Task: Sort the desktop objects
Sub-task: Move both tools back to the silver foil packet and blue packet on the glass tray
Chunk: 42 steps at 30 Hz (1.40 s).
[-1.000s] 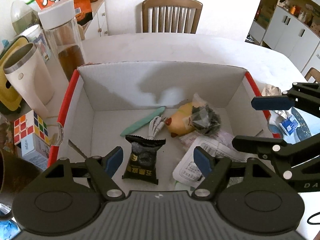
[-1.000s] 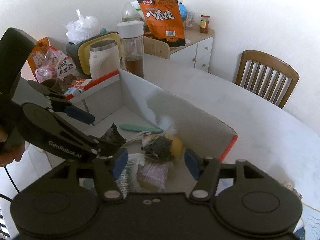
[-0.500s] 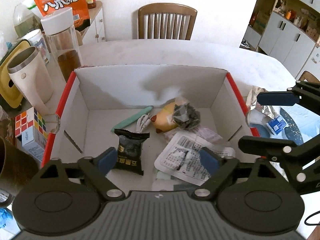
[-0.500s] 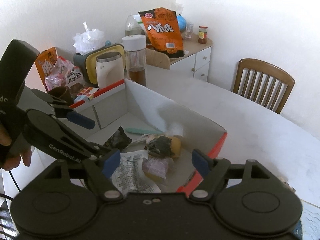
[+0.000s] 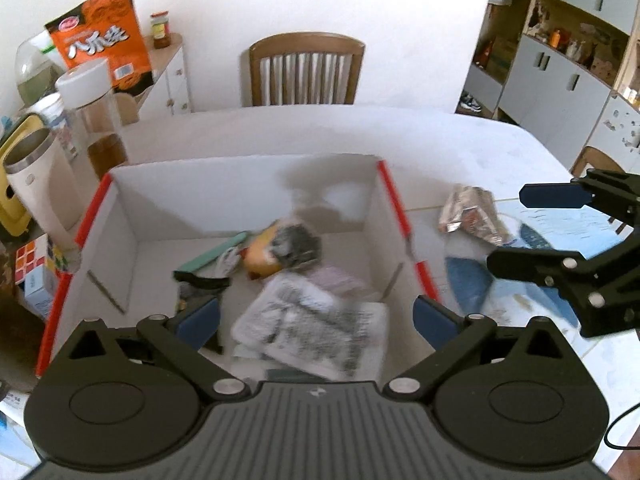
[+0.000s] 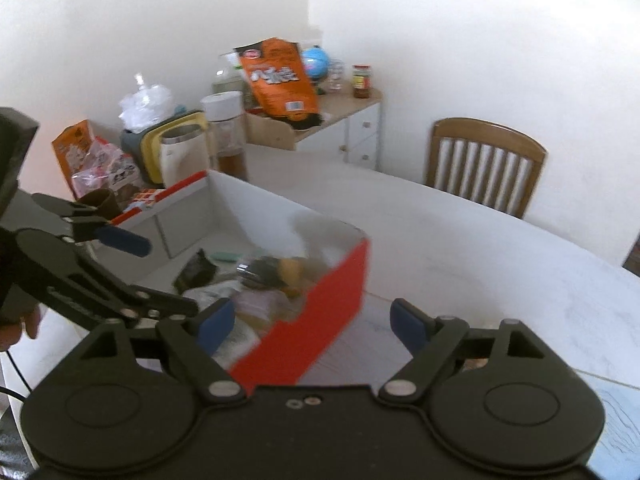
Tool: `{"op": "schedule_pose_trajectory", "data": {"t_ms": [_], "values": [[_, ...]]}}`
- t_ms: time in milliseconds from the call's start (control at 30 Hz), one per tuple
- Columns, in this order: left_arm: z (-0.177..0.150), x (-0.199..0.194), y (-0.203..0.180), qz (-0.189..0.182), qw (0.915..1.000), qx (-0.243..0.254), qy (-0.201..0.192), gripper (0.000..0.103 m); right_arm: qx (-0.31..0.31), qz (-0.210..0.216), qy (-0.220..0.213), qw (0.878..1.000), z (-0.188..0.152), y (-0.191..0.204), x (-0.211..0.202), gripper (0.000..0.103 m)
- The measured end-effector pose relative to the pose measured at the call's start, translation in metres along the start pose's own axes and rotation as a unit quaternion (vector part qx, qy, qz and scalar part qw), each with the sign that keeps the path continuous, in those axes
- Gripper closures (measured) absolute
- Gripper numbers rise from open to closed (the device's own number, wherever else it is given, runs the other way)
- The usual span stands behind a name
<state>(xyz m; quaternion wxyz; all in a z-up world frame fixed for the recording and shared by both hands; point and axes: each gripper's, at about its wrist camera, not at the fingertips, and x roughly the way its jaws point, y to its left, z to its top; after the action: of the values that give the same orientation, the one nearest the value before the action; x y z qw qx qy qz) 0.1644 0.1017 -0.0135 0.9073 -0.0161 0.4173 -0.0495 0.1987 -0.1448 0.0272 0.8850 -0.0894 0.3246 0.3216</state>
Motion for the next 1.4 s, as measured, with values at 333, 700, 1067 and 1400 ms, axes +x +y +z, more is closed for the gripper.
{"op": "schedule_pose_trajectory", "data": {"t_ms": [333, 700, 1067, 1400], "values": [[0.006, 0.002, -0.057, -0.031, 0.9992, 0.02, -0.013, 0.0, 0.039, -0.053, 0.002, 0.998, -0.033, -0.061, -0.033, 0.017], [0.026, 0.024, -0.111, -0.06, 0.9969, 0.048, -0.015, 0.0, 0.059, -0.083, 0.017, 0.995, -0.068, -0.098, -0.042, 0.017], [0.051, 0.07, -0.16, -0.072, 0.9945, 0.076, -0.008, 0.0, 0.086, -0.075, 0.043, 0.993, -0.094, -0.124, -0.024, 0.017], [0.078, 0.119, -0.182, -0.078, 0.9941, 0.074, 0.01, 0.0, 0.099, -0.076, 0.053, 0.991, -0.107, -0.142, 0.005, 0.015]]}}
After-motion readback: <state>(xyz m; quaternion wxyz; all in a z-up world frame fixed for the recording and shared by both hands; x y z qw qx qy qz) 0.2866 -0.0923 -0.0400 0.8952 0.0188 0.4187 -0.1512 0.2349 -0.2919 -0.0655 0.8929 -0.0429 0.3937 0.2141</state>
